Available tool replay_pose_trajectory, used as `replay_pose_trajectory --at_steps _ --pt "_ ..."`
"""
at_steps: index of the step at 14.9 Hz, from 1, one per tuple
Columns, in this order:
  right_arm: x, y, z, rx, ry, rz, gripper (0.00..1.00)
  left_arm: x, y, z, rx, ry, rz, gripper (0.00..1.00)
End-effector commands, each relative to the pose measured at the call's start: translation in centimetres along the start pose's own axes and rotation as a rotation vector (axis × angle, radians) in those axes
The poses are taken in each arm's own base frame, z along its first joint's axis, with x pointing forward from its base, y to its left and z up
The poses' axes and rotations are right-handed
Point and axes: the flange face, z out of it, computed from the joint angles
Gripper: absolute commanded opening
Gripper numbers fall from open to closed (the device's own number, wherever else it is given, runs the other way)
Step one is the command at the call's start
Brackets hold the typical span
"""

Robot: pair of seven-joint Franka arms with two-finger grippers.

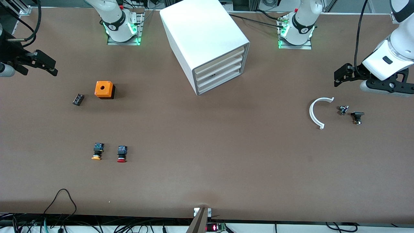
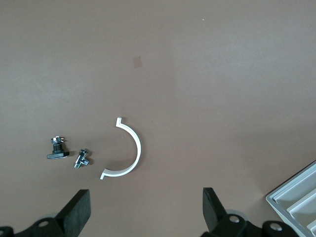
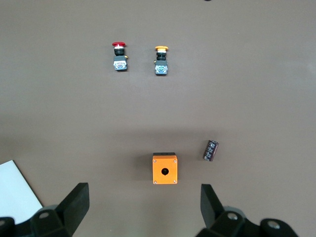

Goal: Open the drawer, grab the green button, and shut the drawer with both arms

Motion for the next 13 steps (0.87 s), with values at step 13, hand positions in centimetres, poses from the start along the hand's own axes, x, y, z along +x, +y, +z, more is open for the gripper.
replay_pose_trajectory --at_steps 13 --pt "2.6 -0.3 6.2 -0.003 -0.039 -0.004 1.0 -0.9 0.5 0.4 -0.007 -0.098 -0.024 1.0"
